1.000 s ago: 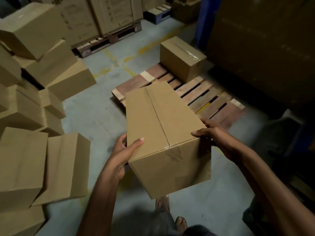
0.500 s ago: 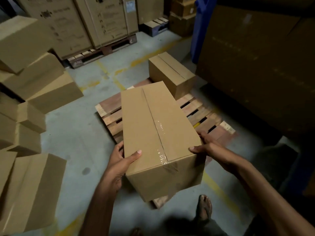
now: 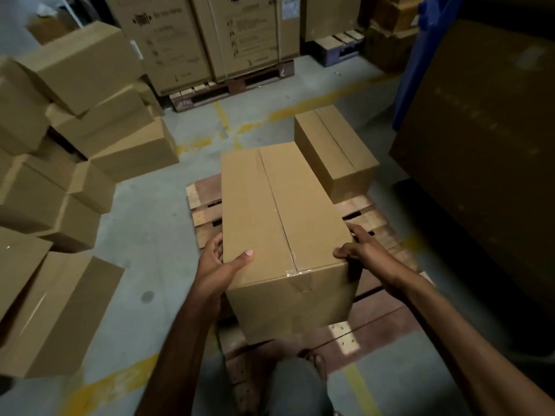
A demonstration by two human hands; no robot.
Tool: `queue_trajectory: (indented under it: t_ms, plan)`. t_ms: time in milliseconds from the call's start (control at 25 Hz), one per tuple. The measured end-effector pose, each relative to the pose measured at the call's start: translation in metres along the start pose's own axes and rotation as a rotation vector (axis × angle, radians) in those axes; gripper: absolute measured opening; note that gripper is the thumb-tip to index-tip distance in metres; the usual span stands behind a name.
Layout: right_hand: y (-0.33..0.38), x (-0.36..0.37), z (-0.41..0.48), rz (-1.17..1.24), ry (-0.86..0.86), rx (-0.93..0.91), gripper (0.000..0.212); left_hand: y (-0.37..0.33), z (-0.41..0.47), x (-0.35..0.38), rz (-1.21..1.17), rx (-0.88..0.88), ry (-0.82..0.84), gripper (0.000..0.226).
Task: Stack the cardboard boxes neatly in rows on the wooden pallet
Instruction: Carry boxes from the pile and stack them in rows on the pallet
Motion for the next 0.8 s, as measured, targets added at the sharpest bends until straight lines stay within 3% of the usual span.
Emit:
queue_trajectory:
  t_ms: [240,520,600,720,800]
  plan:
    - [-0.001,-0.085,0.118,-0.037,0.077,0.054,0.076,0.001,0.123,0.041,0.020,-0.038,-0.035,0.086]
    - [0.017,-0.171,0.253,-0.176,0.101,0.159,0.063,0.016,0.271,0.079,-0.045,-0.050,-0.056,0.083]
    - [0.012,-0.185,0.294,-0.261,0.127,0.161,0.073,0.026,0.313,0.087,-0.054,-0.038,-0.033,0.085]
    - [-0.002,-0.199,0.361,-0.337,0.172,0.166,0.105,0.046,0.380,0.090,-0.037,-0.011,-0.037,0.085]
    - [-0.012,-0.206,0.411,-0.361,0.179,0.128,0.104,0.061,0.427,0.086,-0.037,0.034,-0.052,0.083]
Point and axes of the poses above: each hand's wrist, its own z-axis towards the middle knuckle, its own x-axis out of the palm, y = z × x, the point moved 10 cm from there along z, towards the middle knuckle, and after that the axes turned 12 degrees about y, right-handed, at the moved point
